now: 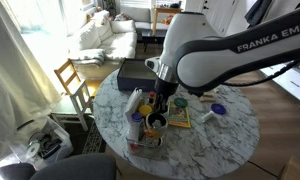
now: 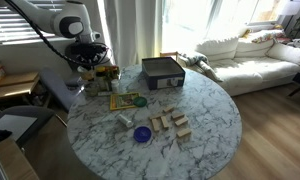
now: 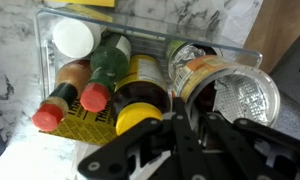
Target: Remove the white bottle from the fridge box, then put the far right container and the left container in it
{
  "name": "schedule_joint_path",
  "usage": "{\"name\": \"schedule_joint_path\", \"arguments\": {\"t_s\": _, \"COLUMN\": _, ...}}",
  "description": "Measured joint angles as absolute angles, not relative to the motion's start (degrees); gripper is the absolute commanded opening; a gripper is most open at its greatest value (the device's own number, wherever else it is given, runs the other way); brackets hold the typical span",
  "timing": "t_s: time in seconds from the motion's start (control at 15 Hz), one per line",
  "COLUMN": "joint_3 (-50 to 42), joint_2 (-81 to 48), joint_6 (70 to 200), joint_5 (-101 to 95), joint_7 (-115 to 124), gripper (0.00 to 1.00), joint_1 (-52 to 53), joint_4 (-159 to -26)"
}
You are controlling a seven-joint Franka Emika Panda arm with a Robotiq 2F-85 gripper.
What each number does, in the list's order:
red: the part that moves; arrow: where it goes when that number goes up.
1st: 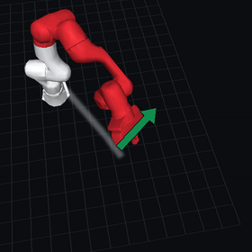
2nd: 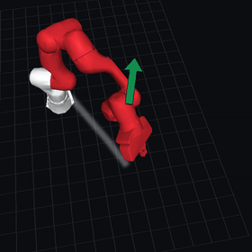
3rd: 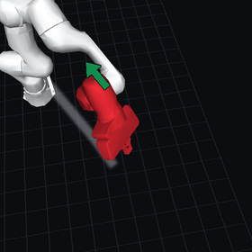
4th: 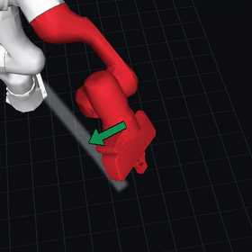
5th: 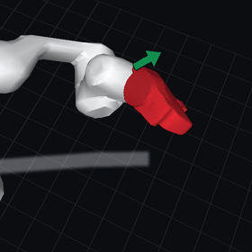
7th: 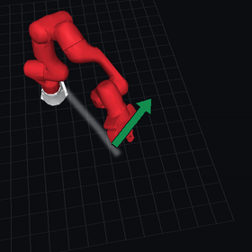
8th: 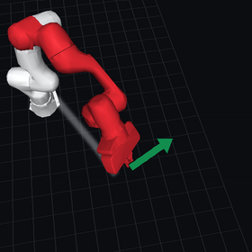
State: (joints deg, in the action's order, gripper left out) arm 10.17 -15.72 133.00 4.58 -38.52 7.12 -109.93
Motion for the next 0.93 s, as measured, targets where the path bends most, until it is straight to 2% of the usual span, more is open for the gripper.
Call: {"name": "schedule_joint_path", "arguments": {"t_s": 0.93, "joint_3": 10.2, "joint_2": -18.6, "joint_6": 133.9, "joint_5": -4.5, "joint_7": -25.1, "gripper": 0.03, "joint_1": 9.6, "joint_4": -109.7}}
